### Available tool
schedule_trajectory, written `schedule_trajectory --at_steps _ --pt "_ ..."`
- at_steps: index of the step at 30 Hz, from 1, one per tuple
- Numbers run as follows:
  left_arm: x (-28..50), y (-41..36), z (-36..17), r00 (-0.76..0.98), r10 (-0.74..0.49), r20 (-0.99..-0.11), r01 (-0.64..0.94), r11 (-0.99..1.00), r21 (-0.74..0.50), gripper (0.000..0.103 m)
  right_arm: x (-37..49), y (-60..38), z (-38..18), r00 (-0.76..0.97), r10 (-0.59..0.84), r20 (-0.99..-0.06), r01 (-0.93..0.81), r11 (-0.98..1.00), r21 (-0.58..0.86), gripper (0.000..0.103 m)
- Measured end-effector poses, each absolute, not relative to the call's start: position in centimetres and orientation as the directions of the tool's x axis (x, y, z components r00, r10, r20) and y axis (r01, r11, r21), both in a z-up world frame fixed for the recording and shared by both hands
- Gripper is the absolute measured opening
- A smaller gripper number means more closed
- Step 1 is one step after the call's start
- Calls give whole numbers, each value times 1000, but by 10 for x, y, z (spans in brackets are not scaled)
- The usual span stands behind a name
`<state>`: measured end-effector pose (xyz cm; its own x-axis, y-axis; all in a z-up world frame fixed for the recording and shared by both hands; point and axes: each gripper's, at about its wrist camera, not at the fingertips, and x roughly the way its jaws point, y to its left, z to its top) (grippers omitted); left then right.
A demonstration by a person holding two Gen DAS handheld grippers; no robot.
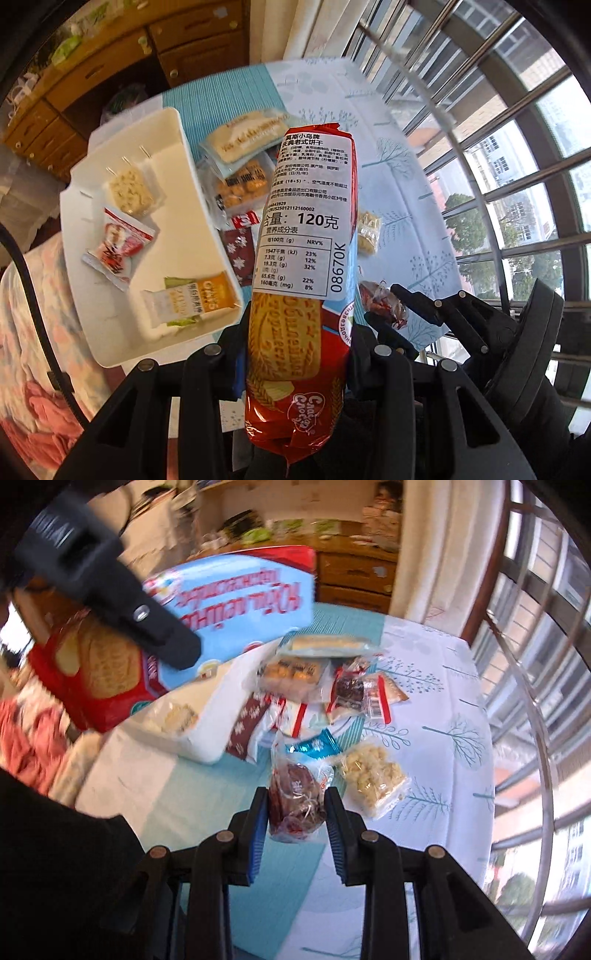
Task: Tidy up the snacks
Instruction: 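Carry the biscuit roll and nut bag into the white tray and open both tools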
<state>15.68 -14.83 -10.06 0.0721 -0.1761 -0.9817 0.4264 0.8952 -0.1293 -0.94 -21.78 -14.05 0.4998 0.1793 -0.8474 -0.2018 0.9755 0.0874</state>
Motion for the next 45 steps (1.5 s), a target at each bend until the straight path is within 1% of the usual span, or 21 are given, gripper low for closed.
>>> schedule_trajectory --at_steps 8,15,24,30,37,39,40,41,42,43,44,45 --pt "150 -94 -72 157 -291 -944 484 855 -184 38 -3 -188 -103 587 206 -783 -57 975 214 30" --pt "150 -40 -64 223 -362 -905 512 834 -207 38 9 -150 -87 630 200 -750 3 966 260 30" --pt "156 31 -89 265 -386 -884 514 832 -210 38 24 -99 -87 654 196 -731 52 952 302 31" --pt "164 68 -113 274 -402 -874 488 841 -233 38 38 -72 -95 635 190 -749 77 949 306 31" --pt "173 82 -127 272 -402 -874 466 850 -246 38 50 -61 -96 610 175 -773 112 947 302 31" --pt "175 83 -125 292 -405 -867 453 856 -247 43 51 -62 -94 609 174 -774 120 944 307 33" --pt "176 85 -123 304 -424 -854 453 852 -262 51 51 -63 -94 609 174 -774 127 942 312 33" --pt "177 85 -120 311 -436 -845 453 849 -271 61 52 -65 -94 605 179 -776 139 935 325 36" --pt "177 86 -117 327 -444 -834 448 850 -277 64 52 -67 -95 603 185 -776 148 930 336 39" --pt "178 87 -115 339 -449 -827 443 851 -280 67 51 -70 -94 604 187 -774 159 924 347 45" --pt "178 88 -112 348 -456 -819 441 851 -286 67 51 -71 -94 606 186 -773 165 922 351 50" --pt "178 88 -110 353 -460 -815 440 850 -289 67 50 -73 -93 608 185 -772 171 919 355 51"
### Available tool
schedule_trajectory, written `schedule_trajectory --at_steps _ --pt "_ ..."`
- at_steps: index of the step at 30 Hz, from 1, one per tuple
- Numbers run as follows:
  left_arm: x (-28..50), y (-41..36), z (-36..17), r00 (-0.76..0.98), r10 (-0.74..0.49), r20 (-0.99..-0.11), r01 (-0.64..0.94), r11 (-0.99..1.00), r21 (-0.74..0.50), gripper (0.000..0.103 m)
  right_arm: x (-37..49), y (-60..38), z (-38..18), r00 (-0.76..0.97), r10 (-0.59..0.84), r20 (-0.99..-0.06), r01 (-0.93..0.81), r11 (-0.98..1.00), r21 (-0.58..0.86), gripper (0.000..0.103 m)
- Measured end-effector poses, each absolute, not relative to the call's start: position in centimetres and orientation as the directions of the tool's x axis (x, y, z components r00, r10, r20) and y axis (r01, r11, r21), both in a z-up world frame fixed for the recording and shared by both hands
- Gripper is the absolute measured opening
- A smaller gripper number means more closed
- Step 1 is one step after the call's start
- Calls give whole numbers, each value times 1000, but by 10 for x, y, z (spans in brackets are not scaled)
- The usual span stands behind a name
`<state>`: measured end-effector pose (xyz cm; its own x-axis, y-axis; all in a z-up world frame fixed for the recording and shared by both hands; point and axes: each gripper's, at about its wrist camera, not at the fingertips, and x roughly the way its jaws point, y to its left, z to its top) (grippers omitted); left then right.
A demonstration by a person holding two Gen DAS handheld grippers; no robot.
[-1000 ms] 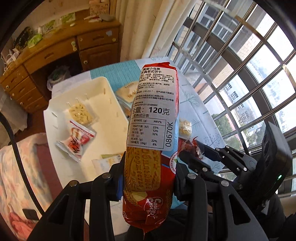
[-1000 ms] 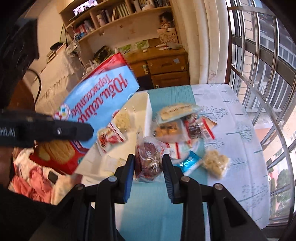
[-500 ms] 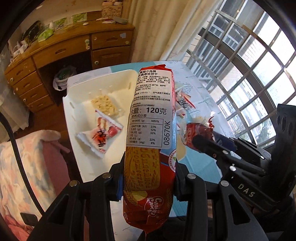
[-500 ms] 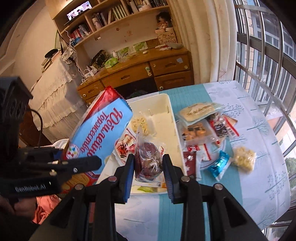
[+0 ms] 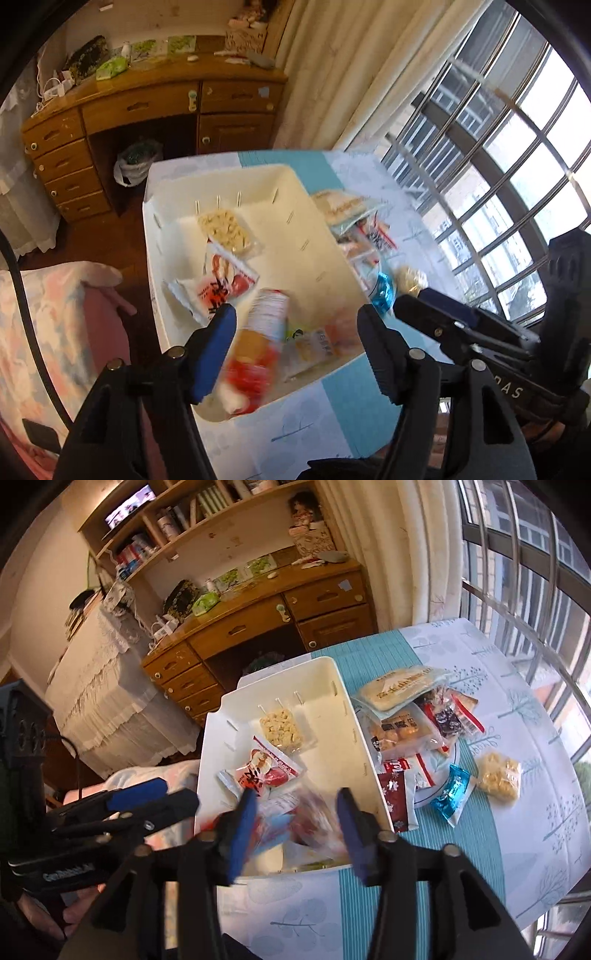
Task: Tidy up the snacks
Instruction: 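Carry the biscuit roll and nut bag into the white tray and open both tools, then withdraw both tools from the tray toward the remaining snacks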
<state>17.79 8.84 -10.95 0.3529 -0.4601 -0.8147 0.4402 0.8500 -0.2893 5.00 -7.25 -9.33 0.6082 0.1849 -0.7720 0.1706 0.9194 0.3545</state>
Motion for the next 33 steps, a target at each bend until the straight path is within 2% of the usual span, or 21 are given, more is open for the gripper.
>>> schedule_trajectory --at_steps 7,16,33 --pt "173 88 -104 358 -460 -812 422 856 -299 67 45 -78 -91 612 182 -769 182 915 361 57" --pt "160 65 -98 371 -454 -810 409 863 -296 67 34 -92 -106 585 209 -784 200 899 390 58" --pt "130 -21 -97 384 -400 -832 299 907 -298 67 11 -168 -112 503 156 -850 87 970 229 58"
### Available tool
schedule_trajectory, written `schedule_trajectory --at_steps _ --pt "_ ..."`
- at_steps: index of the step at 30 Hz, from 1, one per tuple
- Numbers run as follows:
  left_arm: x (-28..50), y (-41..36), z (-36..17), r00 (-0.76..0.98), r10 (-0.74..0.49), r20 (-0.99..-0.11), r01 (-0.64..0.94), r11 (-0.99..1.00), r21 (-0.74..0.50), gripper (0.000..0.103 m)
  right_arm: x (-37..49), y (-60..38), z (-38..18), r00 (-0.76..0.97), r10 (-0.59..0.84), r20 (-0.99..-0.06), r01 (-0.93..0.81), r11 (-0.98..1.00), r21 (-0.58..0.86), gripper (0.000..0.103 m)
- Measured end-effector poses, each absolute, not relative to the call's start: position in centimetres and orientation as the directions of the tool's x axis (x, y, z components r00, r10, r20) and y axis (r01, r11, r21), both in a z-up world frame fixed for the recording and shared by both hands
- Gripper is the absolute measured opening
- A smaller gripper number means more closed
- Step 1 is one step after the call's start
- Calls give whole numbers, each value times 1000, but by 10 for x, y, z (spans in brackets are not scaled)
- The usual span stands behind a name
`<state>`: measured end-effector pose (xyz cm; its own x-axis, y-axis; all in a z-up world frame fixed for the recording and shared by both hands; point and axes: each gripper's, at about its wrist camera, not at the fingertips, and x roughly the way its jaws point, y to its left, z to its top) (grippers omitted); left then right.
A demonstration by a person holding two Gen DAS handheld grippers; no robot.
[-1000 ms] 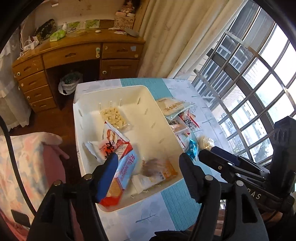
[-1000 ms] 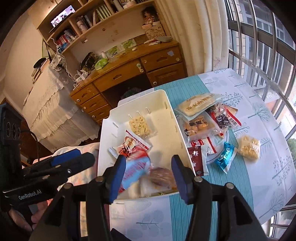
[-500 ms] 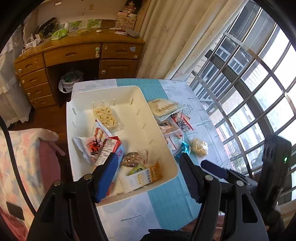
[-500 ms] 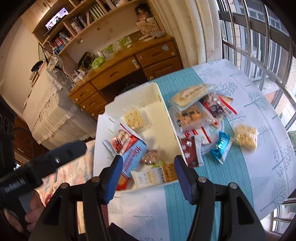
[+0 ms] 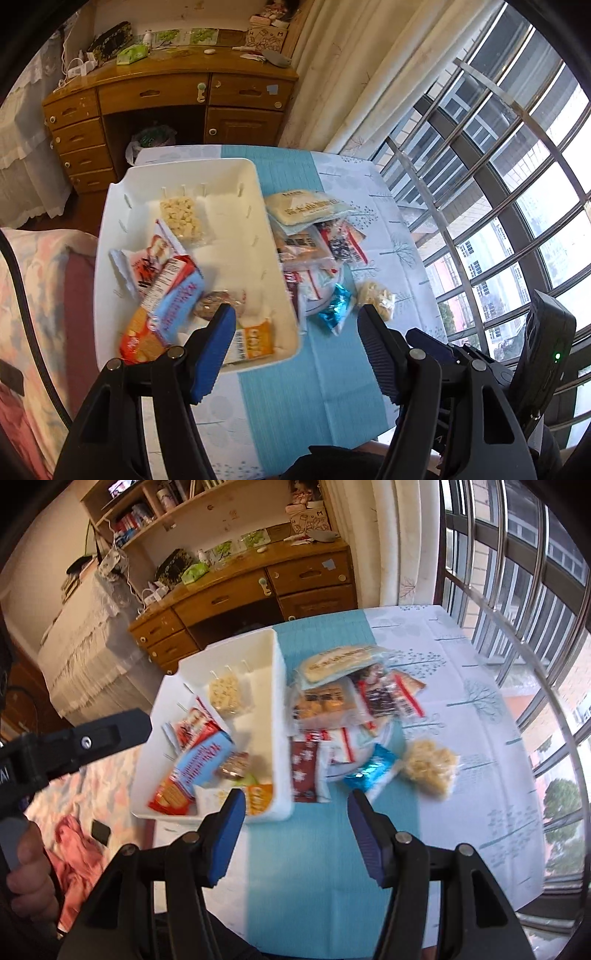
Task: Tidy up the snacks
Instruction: 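Withdraw both tools from the tray toward the remaining snacks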
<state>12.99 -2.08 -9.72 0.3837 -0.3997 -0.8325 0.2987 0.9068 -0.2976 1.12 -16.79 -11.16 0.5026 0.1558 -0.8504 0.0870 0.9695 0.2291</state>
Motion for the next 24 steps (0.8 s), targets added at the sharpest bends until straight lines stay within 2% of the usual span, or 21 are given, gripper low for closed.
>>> schedule_trajectory --at_steps 5,14,24 --pt "126 -52 -96 396 -389 -832 288 913 -289 67 6 -193 -113 493 95 -865 39 991 131 64" --pt "135 -91 -116 377 -367 -850 180 930 -321 67 12 -222 -119 484 88 -870 -131 991 28 67" --pt "142 -132 -164 268 -353 -896 79 935 -345 67 28 -260 -146 429 112 -896 -243 970 5 67"
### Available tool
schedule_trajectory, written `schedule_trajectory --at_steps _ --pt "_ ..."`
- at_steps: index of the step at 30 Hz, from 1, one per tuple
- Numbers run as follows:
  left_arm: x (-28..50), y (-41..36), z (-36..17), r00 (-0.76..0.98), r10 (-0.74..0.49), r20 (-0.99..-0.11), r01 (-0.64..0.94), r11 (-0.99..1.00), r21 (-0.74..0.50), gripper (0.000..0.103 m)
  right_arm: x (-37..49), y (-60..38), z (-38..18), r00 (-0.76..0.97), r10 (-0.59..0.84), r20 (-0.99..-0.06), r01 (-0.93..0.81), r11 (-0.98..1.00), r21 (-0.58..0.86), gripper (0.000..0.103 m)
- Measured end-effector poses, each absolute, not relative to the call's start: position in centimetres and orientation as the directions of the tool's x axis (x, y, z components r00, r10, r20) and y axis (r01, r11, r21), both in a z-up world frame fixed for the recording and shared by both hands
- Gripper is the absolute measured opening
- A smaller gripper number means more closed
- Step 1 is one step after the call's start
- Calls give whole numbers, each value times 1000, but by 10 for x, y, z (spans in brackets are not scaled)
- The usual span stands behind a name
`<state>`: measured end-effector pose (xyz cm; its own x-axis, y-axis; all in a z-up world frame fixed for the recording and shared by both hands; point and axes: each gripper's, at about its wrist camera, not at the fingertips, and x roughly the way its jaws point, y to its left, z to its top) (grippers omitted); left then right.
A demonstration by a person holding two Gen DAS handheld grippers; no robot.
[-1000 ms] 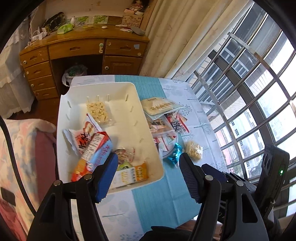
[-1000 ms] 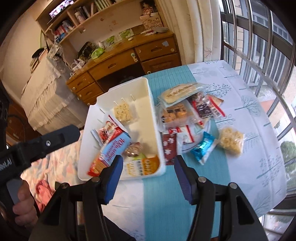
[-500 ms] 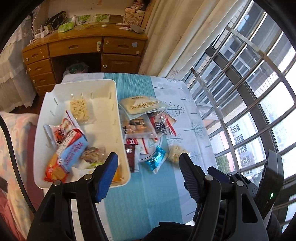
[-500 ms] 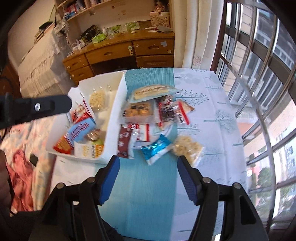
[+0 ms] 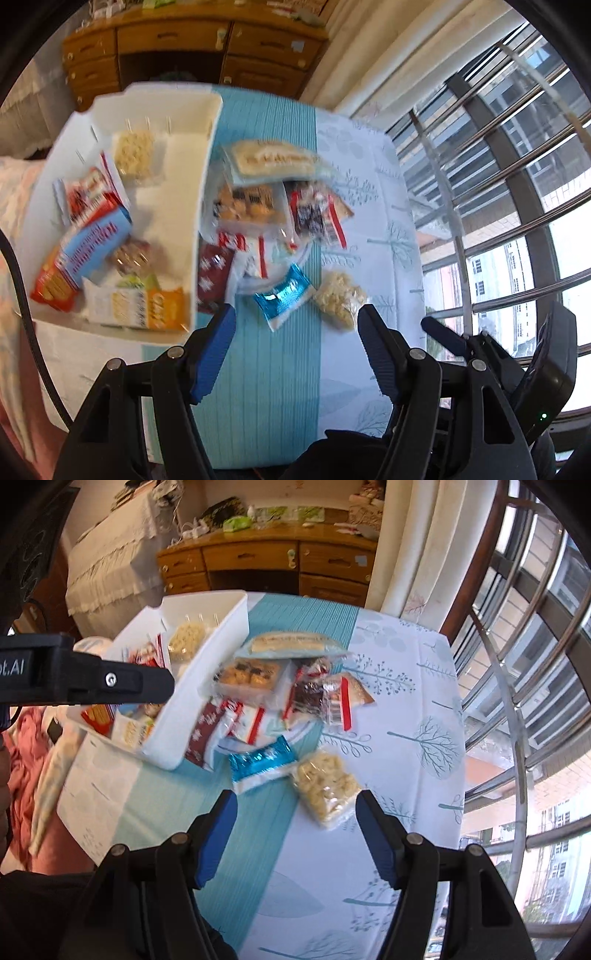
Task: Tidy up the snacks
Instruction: 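Withdraw both tools from the tray toward the remaining snacks, then grasp the blue-wrapped bar with the left tool while the right grasps the clear puffed-snack bag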
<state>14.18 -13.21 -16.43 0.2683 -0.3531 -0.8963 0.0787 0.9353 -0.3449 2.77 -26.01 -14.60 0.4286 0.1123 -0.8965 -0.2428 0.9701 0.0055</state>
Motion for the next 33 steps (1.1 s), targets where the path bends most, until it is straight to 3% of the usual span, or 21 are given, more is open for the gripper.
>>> schedule_trajectory --at_steps 9,18,33 --pt "158 -175 -217 131 -317 -940 79 948 -308 67 38 -283 -182 445 163 -880 -372 928 -16 67" --pt "171 -199 -268 14 -203 -979 103 974 -200 67 54 -291 -219 405 222 -887 -459 889 13 67" --pt "193 -221 -319 -46 -78 -996 175 981 -85 67 69 -284 -261 345 198 -917 -529 848 -16 67"
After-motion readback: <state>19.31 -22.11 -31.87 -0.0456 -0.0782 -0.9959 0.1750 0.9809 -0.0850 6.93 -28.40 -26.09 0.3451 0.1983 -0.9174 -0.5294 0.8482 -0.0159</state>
